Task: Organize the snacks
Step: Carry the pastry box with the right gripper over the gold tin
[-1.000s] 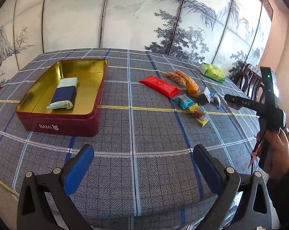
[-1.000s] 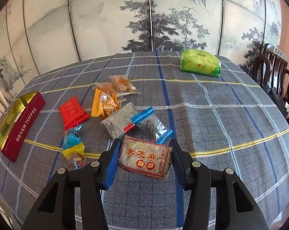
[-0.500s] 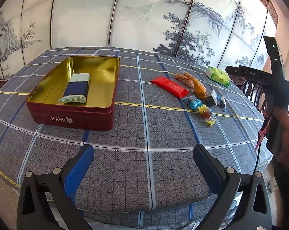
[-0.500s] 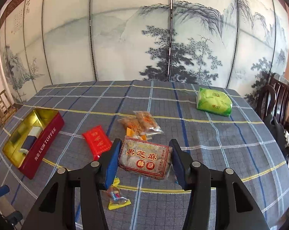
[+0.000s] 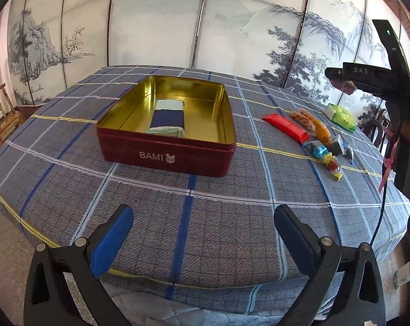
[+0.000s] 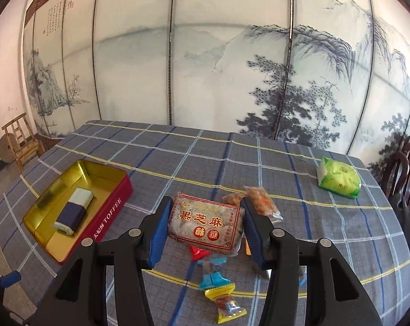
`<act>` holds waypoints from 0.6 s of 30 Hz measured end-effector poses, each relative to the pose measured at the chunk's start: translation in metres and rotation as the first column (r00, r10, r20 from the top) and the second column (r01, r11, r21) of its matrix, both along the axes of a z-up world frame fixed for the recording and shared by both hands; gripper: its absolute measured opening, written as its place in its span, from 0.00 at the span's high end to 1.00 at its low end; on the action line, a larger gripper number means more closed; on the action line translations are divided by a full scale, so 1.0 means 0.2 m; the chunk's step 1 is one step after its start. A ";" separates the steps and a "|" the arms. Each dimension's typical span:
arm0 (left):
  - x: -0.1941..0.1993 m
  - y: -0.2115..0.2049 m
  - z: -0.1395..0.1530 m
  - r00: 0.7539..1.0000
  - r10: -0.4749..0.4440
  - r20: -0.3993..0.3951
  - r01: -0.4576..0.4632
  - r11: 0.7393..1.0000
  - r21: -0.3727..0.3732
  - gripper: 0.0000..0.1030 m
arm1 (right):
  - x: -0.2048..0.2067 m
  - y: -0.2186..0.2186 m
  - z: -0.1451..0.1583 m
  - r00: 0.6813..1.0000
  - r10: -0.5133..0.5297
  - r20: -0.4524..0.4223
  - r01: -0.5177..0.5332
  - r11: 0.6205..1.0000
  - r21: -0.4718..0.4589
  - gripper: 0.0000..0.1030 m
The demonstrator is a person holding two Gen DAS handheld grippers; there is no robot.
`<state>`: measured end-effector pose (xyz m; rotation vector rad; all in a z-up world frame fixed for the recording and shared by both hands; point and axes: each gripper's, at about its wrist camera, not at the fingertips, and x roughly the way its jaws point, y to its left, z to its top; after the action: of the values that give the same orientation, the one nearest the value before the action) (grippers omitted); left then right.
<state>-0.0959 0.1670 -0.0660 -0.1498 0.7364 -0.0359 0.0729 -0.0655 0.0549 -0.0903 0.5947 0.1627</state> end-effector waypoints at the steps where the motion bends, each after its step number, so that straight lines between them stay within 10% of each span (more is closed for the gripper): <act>1: -0.01 0.01 -0.01 1.000 0.009 -0.006 -0.009 1.000 0.005 0.01 | 0.02 0.04 0.00 1.000 0.006 -0.002 -0.006 1.000 0.001 0.50; 18: -0.07 0.07 -0.04 0.997 0.055 -0.057 -0.052 0.998 0.045 0.01 | 0.29 0.72 -0.04 0.989 0.145 -0.010 -0.146 0.989 -0.033 0.50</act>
<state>-0.1098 0.1802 -0.0746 -0.1291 0.7908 0.0358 0.1300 0.0783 0.0465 -0.1665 0.5987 0.2947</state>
